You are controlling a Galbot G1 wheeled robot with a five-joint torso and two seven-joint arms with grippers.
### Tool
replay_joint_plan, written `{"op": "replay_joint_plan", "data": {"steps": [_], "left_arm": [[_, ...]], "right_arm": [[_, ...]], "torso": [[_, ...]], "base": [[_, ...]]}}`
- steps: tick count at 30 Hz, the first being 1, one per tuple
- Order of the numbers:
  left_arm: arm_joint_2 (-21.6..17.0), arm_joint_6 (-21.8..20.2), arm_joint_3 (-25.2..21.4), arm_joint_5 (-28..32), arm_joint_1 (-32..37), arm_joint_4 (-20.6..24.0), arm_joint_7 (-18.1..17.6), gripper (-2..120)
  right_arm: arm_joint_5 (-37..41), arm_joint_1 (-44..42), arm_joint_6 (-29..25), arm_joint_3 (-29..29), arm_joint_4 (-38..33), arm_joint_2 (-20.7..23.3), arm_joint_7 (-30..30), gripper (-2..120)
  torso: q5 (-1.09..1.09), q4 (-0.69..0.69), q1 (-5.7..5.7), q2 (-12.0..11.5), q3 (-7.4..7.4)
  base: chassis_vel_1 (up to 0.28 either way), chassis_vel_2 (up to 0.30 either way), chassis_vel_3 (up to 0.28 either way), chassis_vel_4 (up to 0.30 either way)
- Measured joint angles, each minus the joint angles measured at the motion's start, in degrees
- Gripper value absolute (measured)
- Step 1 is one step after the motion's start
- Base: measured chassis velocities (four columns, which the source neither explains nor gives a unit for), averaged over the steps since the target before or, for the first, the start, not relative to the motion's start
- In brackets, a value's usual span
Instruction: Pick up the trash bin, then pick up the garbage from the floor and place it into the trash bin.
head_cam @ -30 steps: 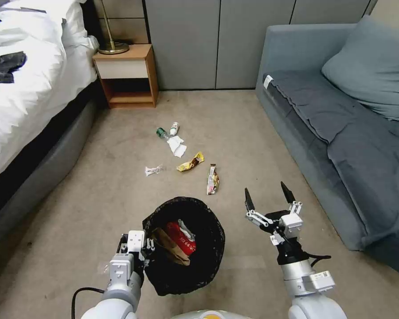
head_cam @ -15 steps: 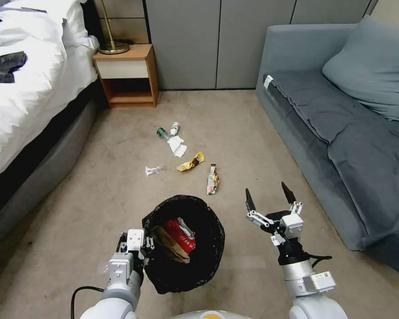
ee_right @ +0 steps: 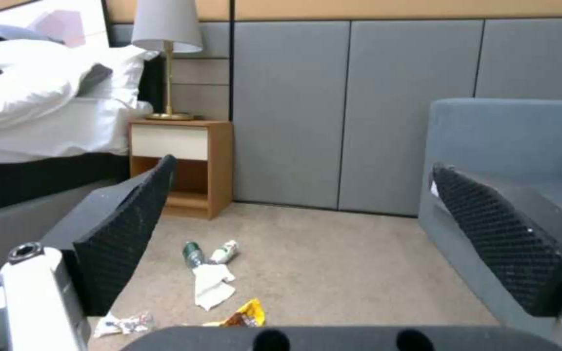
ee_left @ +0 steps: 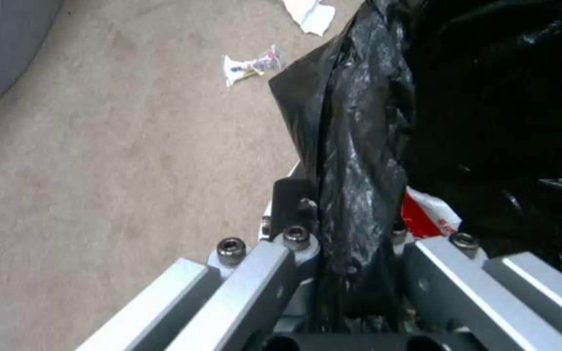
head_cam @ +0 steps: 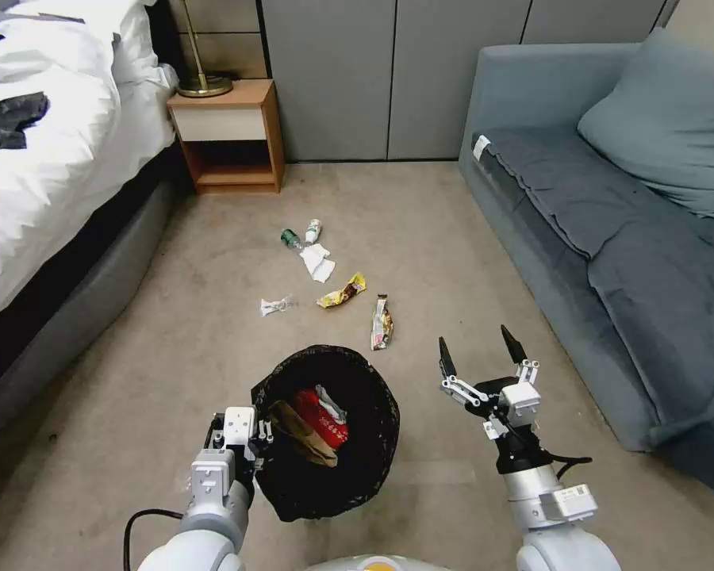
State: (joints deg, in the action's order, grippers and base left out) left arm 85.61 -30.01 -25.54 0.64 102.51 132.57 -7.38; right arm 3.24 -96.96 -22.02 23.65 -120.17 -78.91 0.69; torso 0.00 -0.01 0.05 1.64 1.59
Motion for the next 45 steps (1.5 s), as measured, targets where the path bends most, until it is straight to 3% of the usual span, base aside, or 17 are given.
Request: {"op": "replay_joint_plan", "data": {"steps": [45], "left_arm": [[0.0, 0.0, 0.0, -0.1, 0.1, 0.6, -0.1, 1]], "right_arm": [[-0.3, -0.2, -1.3, -0.1, 0.8, 0.0, 0.7, 96]], "torso": [[0.00, 0.01, 0.01, 0.0, 0.00]], "base": [[-0.156, 0.156, 0.151, -0.152]]}}
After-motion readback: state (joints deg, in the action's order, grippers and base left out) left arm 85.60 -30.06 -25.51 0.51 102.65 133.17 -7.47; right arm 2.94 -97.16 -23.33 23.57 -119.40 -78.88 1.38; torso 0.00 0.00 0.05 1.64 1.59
